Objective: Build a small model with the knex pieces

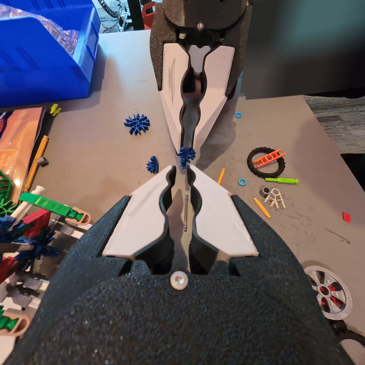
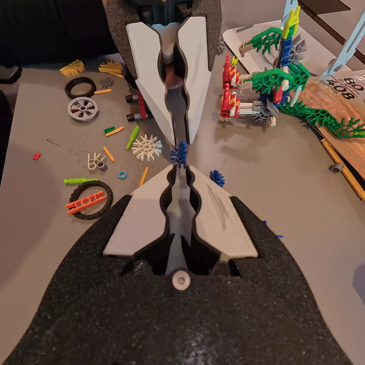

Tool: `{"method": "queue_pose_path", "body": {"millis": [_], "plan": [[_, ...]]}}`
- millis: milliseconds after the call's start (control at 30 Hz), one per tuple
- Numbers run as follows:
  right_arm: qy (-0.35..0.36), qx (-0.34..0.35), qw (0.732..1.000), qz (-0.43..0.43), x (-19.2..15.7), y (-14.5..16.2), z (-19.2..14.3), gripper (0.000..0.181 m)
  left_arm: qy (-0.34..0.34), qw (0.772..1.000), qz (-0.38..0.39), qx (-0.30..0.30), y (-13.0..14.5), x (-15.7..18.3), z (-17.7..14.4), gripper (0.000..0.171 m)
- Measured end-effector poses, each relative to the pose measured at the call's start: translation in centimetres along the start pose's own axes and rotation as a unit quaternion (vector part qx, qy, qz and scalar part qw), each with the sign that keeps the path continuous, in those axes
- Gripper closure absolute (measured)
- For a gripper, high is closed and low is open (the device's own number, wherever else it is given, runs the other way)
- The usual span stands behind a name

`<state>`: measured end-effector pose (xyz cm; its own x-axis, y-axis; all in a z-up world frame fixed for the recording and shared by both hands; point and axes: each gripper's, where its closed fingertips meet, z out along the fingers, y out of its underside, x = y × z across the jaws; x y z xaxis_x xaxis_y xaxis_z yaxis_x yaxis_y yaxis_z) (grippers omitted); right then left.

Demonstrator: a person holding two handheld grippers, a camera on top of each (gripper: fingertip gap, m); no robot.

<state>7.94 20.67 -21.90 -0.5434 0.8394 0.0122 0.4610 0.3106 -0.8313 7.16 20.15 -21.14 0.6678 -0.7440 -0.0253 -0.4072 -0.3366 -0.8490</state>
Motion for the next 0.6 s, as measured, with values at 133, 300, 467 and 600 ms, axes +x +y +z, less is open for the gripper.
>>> {"method": "queue_pose_path", "body": {"millis": [133, 300, 467, 600], "plan": [[-0.01, 0.016, 1.0, 0.013, 0.0, -0.5, -0.3, 0.172, -0.024, 0.999, 0.04, 0.0, -0.3, -0.1, -0.2, 0.158], [-0.018, 0.027, 0.999, 0.024, 0.0, -0.7, -0.5, 0.172, -0.116, 0.98, 0.162, -0.012, -1.0, -1.0, -0.2, 0.147], [-0.032, 0.053, 0.998, 0.034, -0.2, -1.5, -1.1, 0.173, -0.146, 0.963, 0.224, -0.026, -1.2, -0.6, 0.3, 0.146], [-0.041, 0.055, 0.997, 0.038, -0.4, -1.5, -1.2, 0.173, -0.177, 0.95, 0.258, -0.009, -2.5, -0.6, 0.1, 0.149]]}}
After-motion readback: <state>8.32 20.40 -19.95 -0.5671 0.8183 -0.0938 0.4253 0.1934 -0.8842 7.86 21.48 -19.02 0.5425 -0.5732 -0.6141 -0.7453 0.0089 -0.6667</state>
